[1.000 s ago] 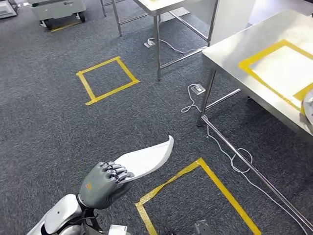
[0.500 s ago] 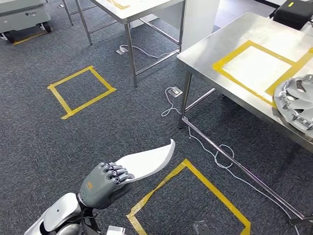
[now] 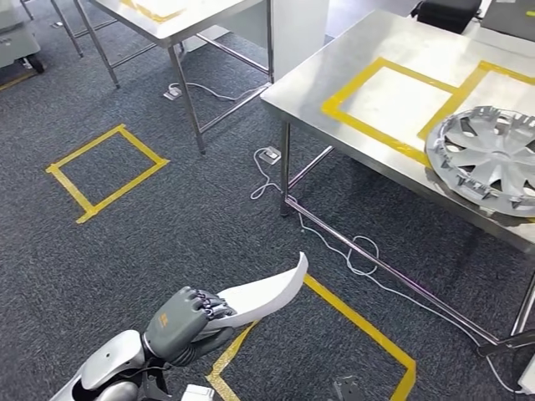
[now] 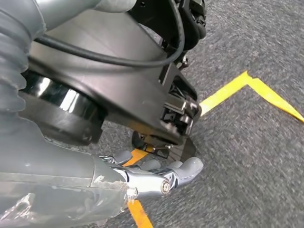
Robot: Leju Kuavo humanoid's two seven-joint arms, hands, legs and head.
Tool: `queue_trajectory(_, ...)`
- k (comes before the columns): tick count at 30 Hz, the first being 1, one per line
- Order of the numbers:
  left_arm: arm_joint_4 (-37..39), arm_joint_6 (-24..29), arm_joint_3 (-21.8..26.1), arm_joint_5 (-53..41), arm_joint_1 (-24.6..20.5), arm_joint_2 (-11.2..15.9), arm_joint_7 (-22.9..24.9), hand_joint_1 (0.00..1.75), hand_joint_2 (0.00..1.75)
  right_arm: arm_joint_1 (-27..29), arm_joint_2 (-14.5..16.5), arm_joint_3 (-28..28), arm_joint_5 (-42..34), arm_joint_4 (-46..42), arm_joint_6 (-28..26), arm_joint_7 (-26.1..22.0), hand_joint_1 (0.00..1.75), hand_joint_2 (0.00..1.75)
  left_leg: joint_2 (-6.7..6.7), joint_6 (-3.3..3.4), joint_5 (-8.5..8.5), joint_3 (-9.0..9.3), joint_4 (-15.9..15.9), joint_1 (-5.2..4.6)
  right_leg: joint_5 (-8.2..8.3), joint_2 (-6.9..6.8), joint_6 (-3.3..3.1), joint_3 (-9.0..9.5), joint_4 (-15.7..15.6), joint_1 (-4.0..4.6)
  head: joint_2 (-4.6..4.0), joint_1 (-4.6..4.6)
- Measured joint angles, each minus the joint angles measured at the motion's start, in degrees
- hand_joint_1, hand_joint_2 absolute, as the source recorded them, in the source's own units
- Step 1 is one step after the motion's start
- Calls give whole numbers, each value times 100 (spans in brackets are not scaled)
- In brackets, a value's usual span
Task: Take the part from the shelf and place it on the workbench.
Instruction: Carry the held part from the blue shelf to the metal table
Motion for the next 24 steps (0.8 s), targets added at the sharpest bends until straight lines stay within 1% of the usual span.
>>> queue_trajectory(1,6,21,19,-24,17,-4,-6,175,175,-9,0,7,-1,0,-3,-1,0,175,-105,-25,-124,-81,189,9,3,54,-32,10,-11,-20,0,-11)
queue_trajectory(2,12,29,37,-37,39,-7,-10,175,175,-17,0,11,-3,0,-5,-1,0,175,-235,-41,-286,-232,496,17,2,109,-55,14,-16,-33,0,-25)
queue_trajectory(3,19,39,52,-42,66,-9,-18,175,175,-24,0,15,-9,0,-5,0,0,175,-322,-48,-462,-443,890,20,-1,166,-73,15,-16,-40,0,-38)
queue_trajectory(4,27,59,66,-58,96,-11,-30,175,175,-25,0,19,-17,0,-5,1,0,175,-365,-55,-590,-657,1261,23,-4,230,-81,15,-16,-43,0,-45)
queue_trajectory(5,34,82,78,-78,122,-14,-45,175,175,-20,0,24,-26,0,-5,1,0,175,-384,-57,-614,-811,1489,27,-5,299,-83,16,-16,-46,0,-51)
queue_trajectory(6,38,112,85,-107,140,-19,-56,175,175,-14,0,31,-36,0,-5,4,0,175,-394,-56,-526,-871,1520,33,-3,368,-80,19,-16,-51,0,-52)
queue_trajectory(7,39,148,89,-154,149,-28,-51,175,175,-10,1,39,-44,0,-5,8,0,175,-411,-55,-337,-822,1336,42,0,438,-71,23,-16,-59,0,-52)
queue_trajectory(8,39,189,92,-207,148,-39,-29,175,175,-8,2,47,-49,0,-5,12,0,175,-471,-57,-105,-688,1004,59,5,507,-51,26,-15,-68,0,-54)
queue_trajectory(9,39,228,95,-247,140,-54,-5,175,175,-9,2,54,-53,0,-5,16,0,175,-614,-69,79,-530,629,88,10,574,-18,20,-7,-66,0,-62)
queue_trajectory(10,40,253,98,-252,129,-73,15,175,175,-13,3,58,-55,0,-6,20,0,175,-748,-74,194,-400,327,116,18,639,20,4,-2,-64,0,-68)
queue_trajectory(11,42,251,102,-213,115,-93,23,175,175,-13,3,61,-56,0,-7,24,0,175,-858,-69,240,-319,135,133,31,699,67,-15,-8,-63,0,-73)
queue_trajectory(12,43,219,106,-141,99,-114,23,175,175,-8,2,63,-57,0,-8,28,0,175,-914,-48,237,-289,51,136,51,758,114,-32,-23,-67,0,-76)
queue_trajectory(13,44,183,110,-70,83,-131,23,175,175,3,2,64,-58,0,-9,32,0,175,-868,-9,241,-286,39,128,77,815,158,-46,-52,-82,0,-72)
queue_trajectory(14,44,159,116,-15,64,-149,21,175,175,20,2,66,-58,0,-9,34,0,175,-806,37,260,-284,27,123,93,809,195,-63,-64,-92,0,-68)
queue_trajectory(15,43,149,125,26,47,-167,15,175,175,32,2,67,-59,0,-9,37,0,175,-745,83,278,-280,17,121,63,708,220,-99,-14,-88,0,-53)
queue_trajectory(16,43,148,136,63,35,-187,3,175,175,34,2,68,-60,0,-9,39,0,175,-674,124,291,-276,7,117,-36,551,237,-181,147,-77,0,-30)
queue_trajectory(17,42,147,145,96,29,-207,-11,175,175,27,2,68,-60,0,-8,42,0,175,-599,156,295,-274,1,106,-202,364,244,-314,435,-65,0,-8)
queue_trajectory(18,42,143,152,128,30,-220,-26,175,175,15,2,69,-60,-1,-7,43,0,175,-526,178,291,-273,2,87,-407,217,251,-486,820,-55,0,13)
queue_trajectory(19,42,138,157,157,33,-231,-42,175,175,6,2,69,-60,-1,-5,44,0,175,-448,192,285,-271,3,67,-593,155,256,-664,1225,-55,0,20)
queue_trajectory(20,42,134,159,185,35,-242,-56,175,175,7,2,69,-60,-2,-3,46,0,175,-374,202,279,-268,4,50,-703,134,255,-789,1523,-54,0,19)
queue_trajectory(21,42,130,160,210,34,-255,-70,175,175,15,2,69,-61,-2,-1,49,0,175,-305,211,271,-262,5,35,-714,127,248,-819,1634,-52,0,19)
queue_trajectory(22,42,127,162,230,31,-270,-83,175,175,23,2,69,-61,-2,1,53,0,175,-243,214,262,-249,6,24,-620,120,235,-728,1512,-47,0,19)
queue_trajectory(23,42,122,165,247,24,-283,-92,175,175,28,2,69,-61,-1,3,57,0,175,-186,213,249,-230,6,17,-453,84,215,-525,1177,-36,0,19)
queue_trajectory(24,42,118,167,258,15,-297,-97,175,175,26,2,69,-61,-1,8,60,0,175,-132,203,232,-207,6,10,-301,-25,191,-277,748,-15,0,20)
